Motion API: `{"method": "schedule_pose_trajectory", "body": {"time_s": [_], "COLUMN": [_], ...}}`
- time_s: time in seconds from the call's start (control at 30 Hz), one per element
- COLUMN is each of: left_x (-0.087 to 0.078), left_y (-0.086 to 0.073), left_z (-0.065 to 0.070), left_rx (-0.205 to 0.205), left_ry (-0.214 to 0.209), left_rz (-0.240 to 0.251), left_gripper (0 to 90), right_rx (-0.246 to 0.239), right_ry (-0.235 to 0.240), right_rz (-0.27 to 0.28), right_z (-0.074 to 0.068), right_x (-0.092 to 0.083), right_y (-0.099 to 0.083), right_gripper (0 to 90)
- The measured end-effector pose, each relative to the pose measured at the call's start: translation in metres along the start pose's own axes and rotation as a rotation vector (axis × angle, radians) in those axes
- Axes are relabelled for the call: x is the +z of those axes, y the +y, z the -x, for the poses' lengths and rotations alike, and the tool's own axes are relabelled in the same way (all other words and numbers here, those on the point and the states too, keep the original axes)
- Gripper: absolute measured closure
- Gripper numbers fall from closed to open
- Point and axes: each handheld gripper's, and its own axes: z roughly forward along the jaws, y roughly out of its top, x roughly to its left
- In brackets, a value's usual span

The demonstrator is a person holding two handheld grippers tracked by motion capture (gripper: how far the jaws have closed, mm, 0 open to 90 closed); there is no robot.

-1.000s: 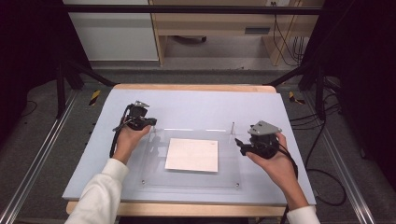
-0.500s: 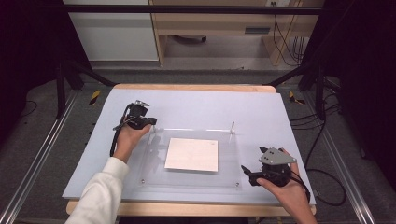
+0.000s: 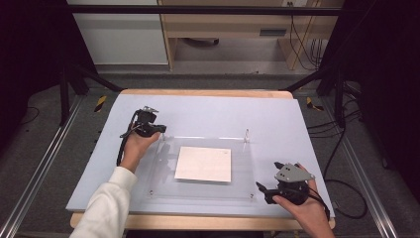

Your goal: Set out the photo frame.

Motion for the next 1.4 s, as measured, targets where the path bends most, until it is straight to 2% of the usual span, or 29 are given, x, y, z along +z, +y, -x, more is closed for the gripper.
{"method": "schedule_pose_trajectory", "body": {"time_s": [0.17, 0.43, 0.77, 0.9, 1.1, 1.4], "left_x": [0.000, 0.001, 0.003, 0.003, 0.003, 0.003], "left_y": [0.001, 0.003, 0.005, 0.005, 0.005, 0.005], "left_z": [-0.001, -0.002, -0.004, -0.004, -0.005, -0.005], "left_rx": [0.002, -0.006, -0.010, -0.010, -0.010, -0.012], "left_ry": [-0.001, -0.008, -0.014, -0.016, -0.018, -0.022], "left_rz": [-0.008, -0.019, -0.023, -0.024, -0.024, -0.028], "left_gripper": [84.9, 84.9, 84.8, 84.8, 84.8, 84.7], "right_rx": [-0.020, -0.065, -0.136, -0.159, -0.179, -0.211], "right_ry": [0.025, 0.095, 0.162, 0.169, 0.150, 0.113], "right_rz": [0.015, 0.004, -0.038, -0.053, -0.077, -0.080], "right_z": [-0.005, -0.013, -0.031, -0.037, -0.039, -0.039], "right_x": [-0.007, -0.011, 0.008, 0.013, 0.018, 0.022], "right_y": [0.000, -0.005, -0.015, -0.016, -0.020, -0.022], "right_gripper": [13.4, 12.9, 11.9, 12.2, 15.5, 23.9]}}
